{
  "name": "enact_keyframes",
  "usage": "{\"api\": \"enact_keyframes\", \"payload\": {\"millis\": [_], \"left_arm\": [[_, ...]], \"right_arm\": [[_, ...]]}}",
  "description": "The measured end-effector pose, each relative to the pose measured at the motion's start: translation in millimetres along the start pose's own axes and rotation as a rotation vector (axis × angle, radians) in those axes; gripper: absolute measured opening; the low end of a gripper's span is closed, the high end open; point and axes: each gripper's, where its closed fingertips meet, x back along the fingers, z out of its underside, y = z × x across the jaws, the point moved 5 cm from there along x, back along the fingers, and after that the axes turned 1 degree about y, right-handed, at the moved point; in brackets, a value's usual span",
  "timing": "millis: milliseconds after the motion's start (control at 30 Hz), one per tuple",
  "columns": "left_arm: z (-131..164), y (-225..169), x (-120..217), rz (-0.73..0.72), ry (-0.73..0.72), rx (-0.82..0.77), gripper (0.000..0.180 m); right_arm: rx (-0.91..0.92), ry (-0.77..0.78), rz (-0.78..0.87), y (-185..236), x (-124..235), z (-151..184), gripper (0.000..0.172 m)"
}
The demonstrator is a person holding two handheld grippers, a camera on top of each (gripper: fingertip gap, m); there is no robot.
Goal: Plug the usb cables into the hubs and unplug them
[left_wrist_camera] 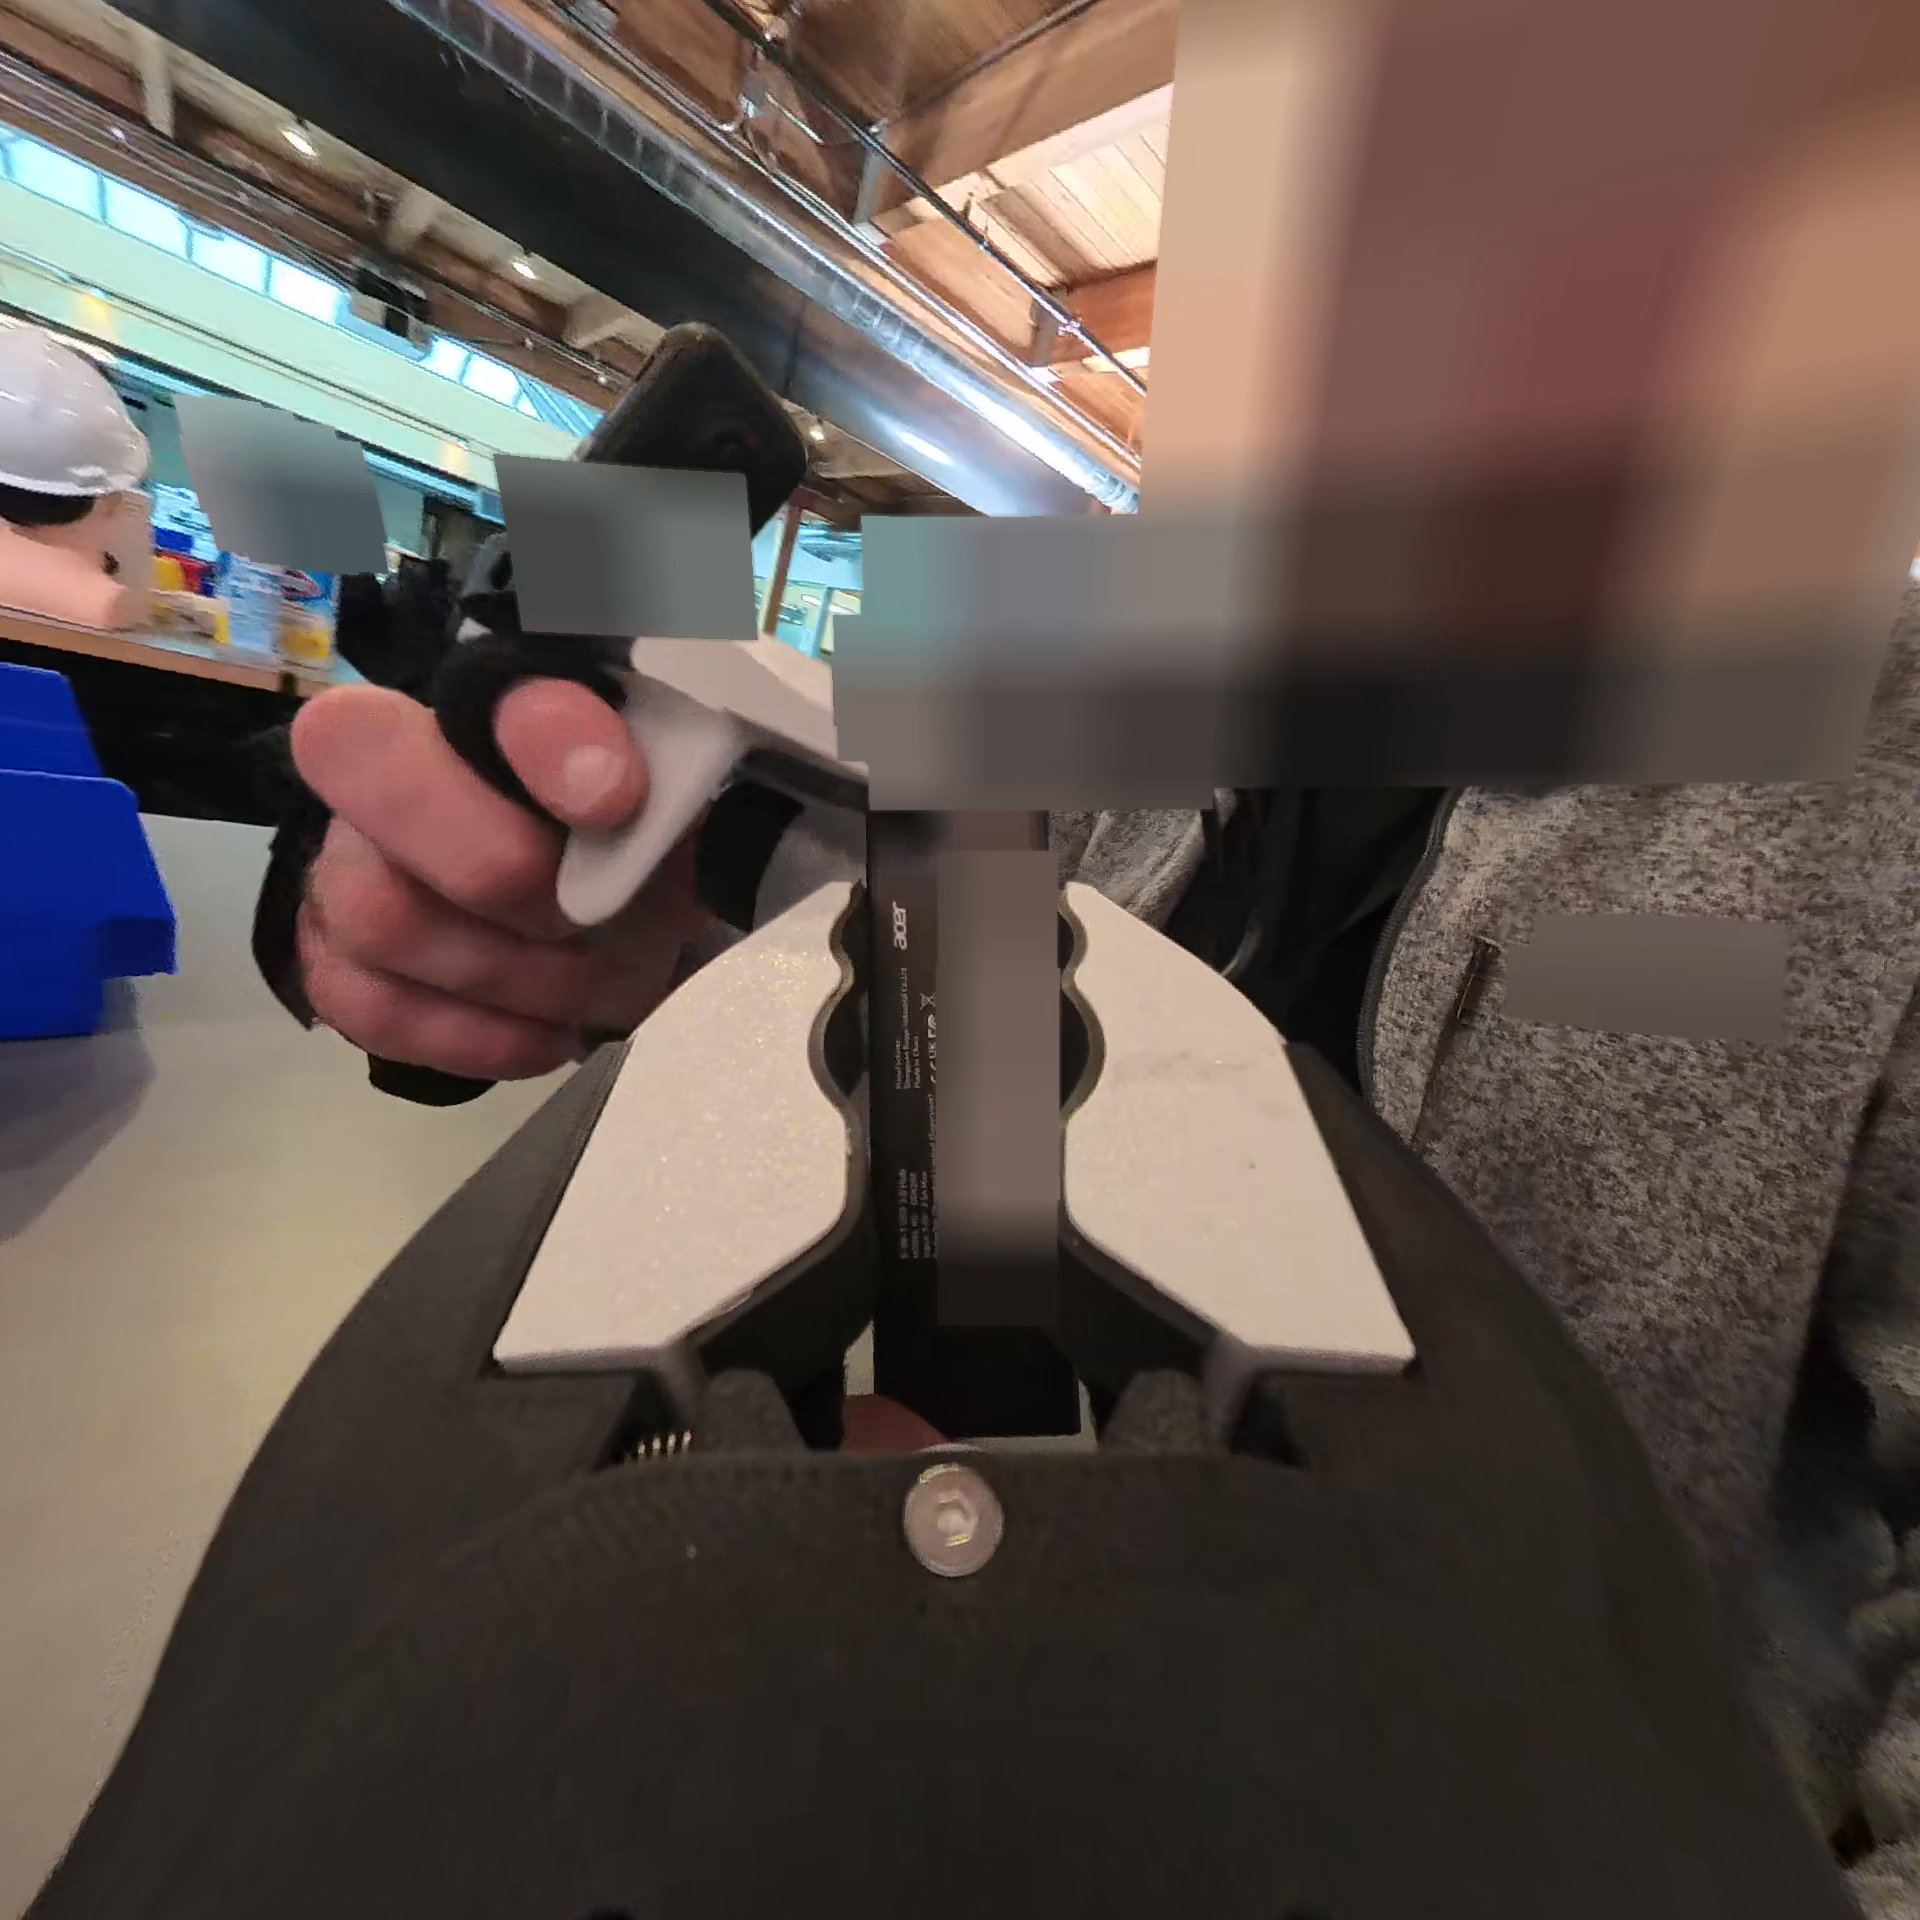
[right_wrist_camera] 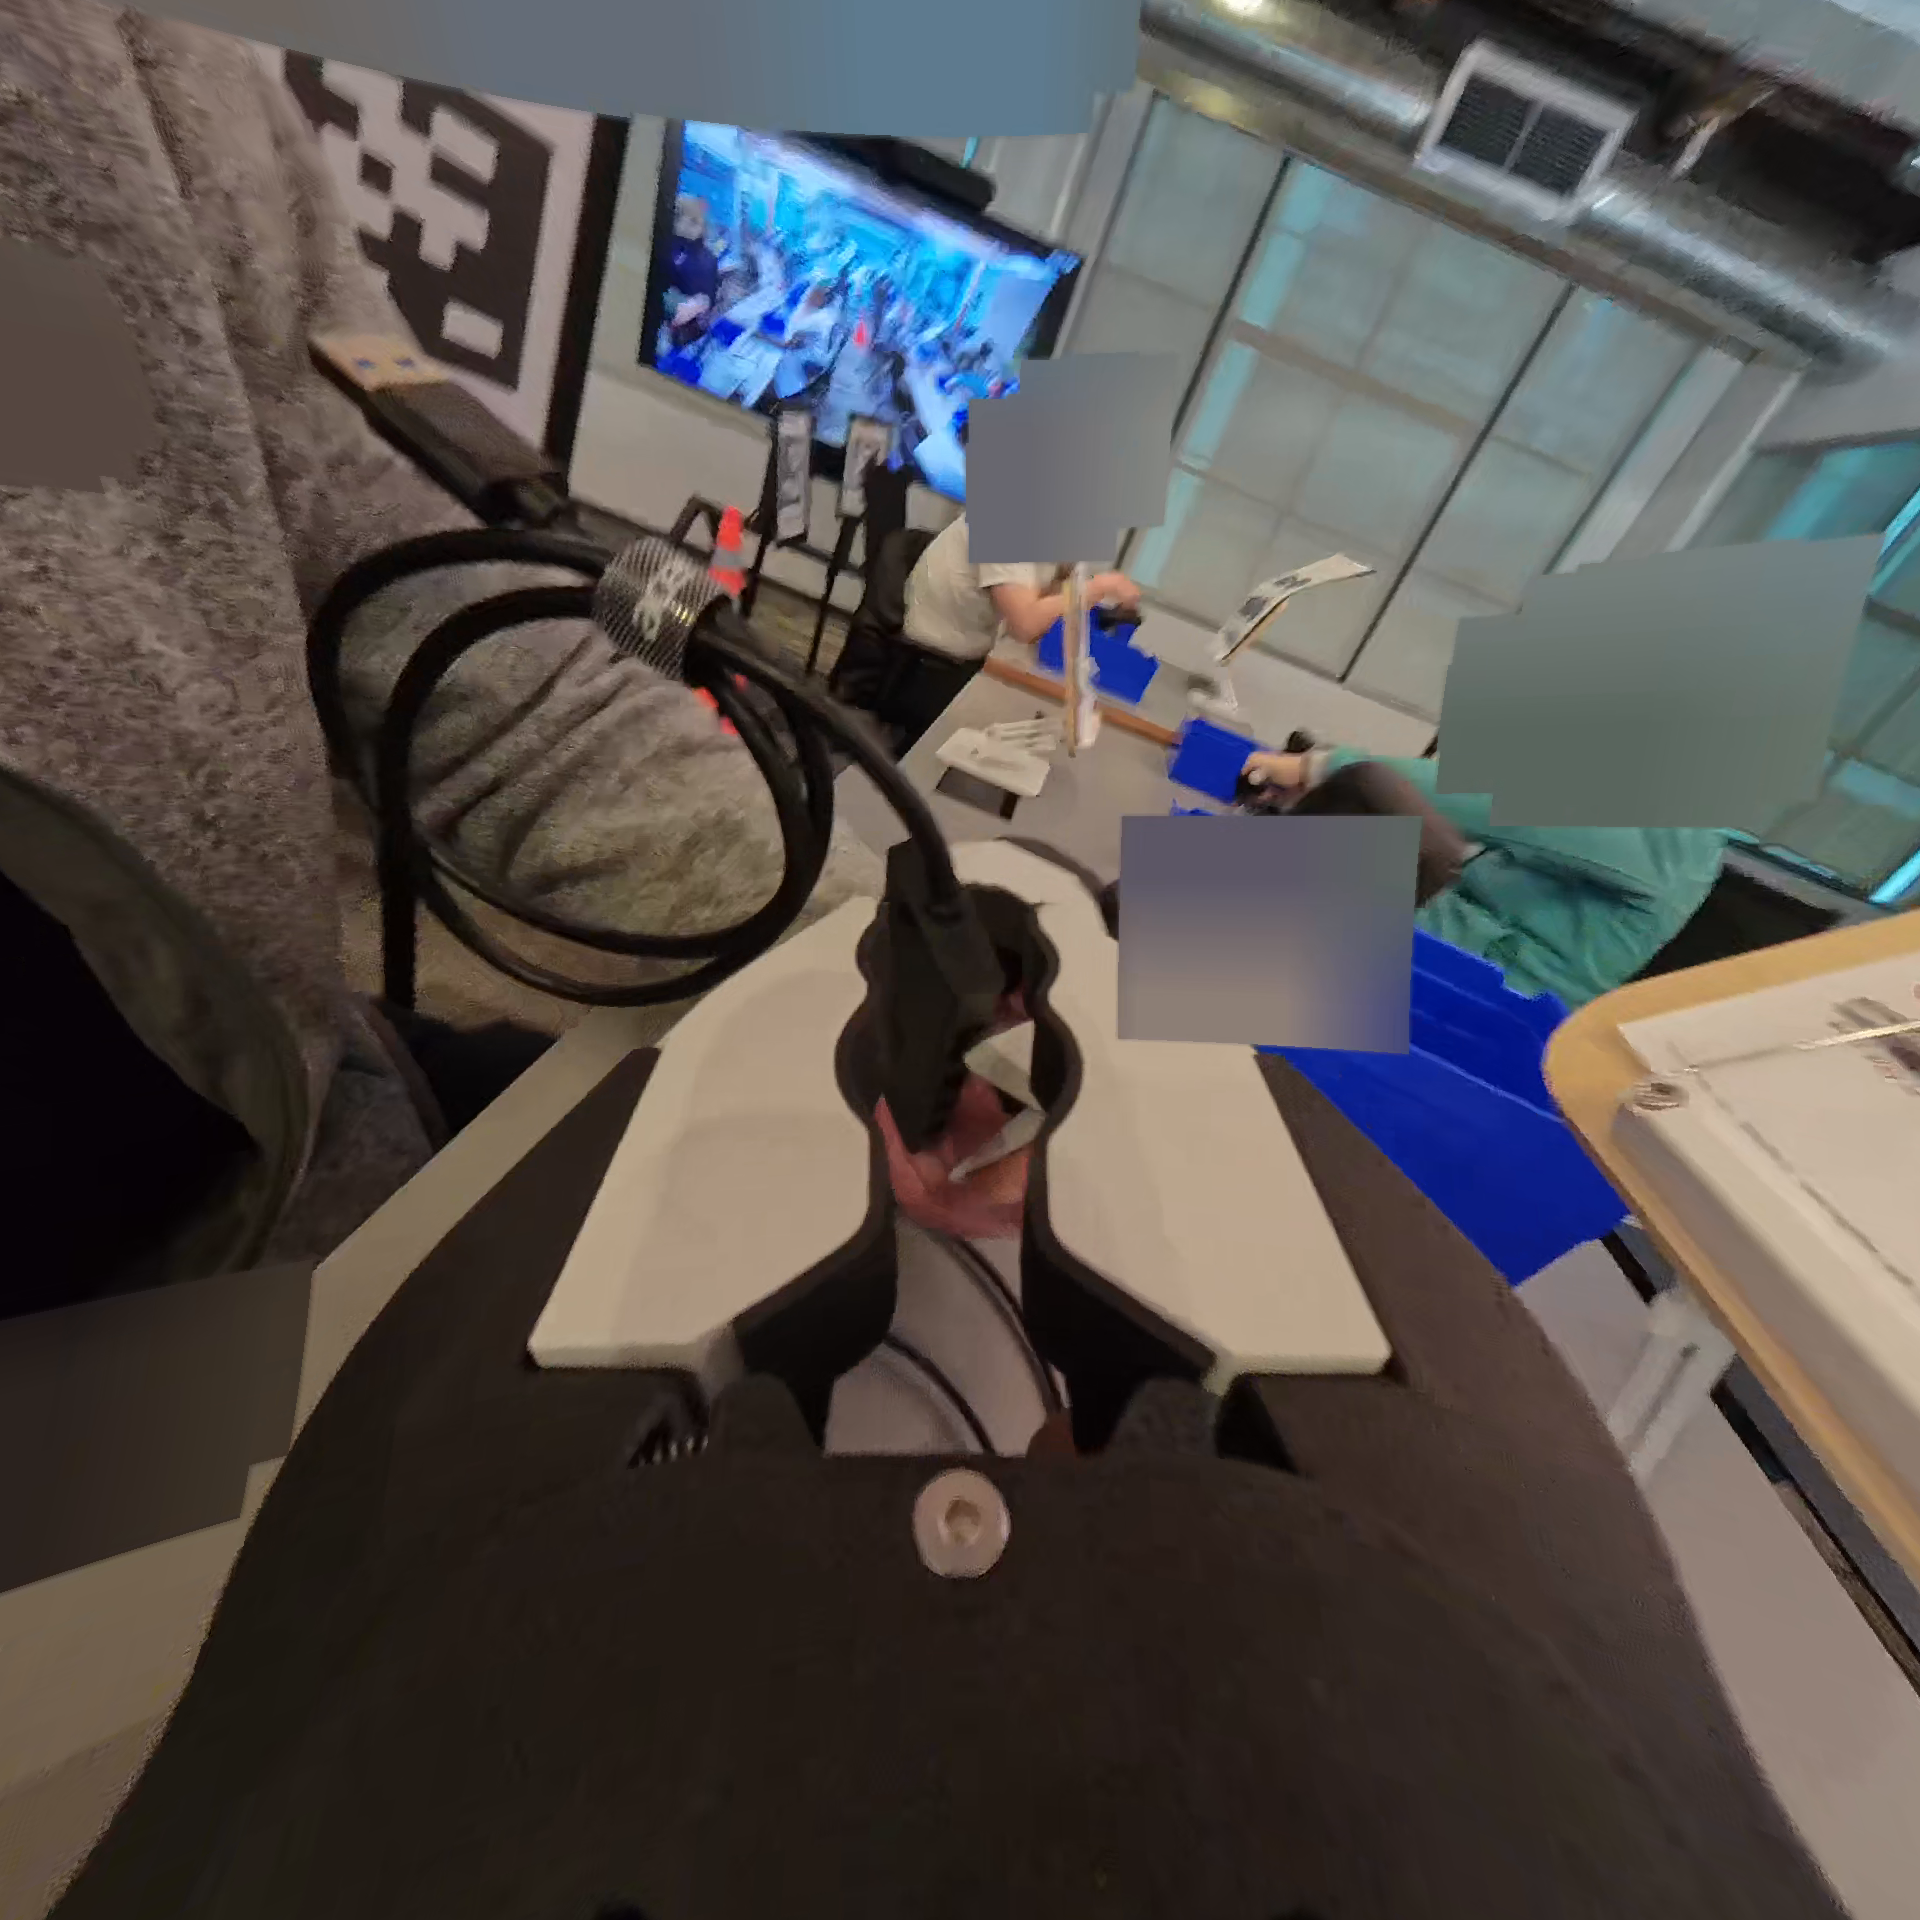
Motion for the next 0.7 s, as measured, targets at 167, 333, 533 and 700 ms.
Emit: {"api": "enact_keyframes", "payload": {"millis": [167, 333, 533, 700], "left_arm": [[3, 0, -6, 0.083, 0.017, 0.04, 0.033], [-12, 9, 14, -0.202, 0.011, -0.094, 0.037], [-22, -11, 29, -0.556, 0.219, -0.33, 0.044], [7, 5, 16, -0.695, 0.501, -0.351, 0.043]], "right_arm": [[0.002, 0.054, -0.089, 9, -6, 7, 0.015], [-0.148, 0.078, -0.002, -13, 9, 9, 0.011], [-0.358, 0.183, 0.075, -33, 21, 8, 0.011], [-0.434, 0.326, 0.05, -38, 10, 12, 0.01]]}}
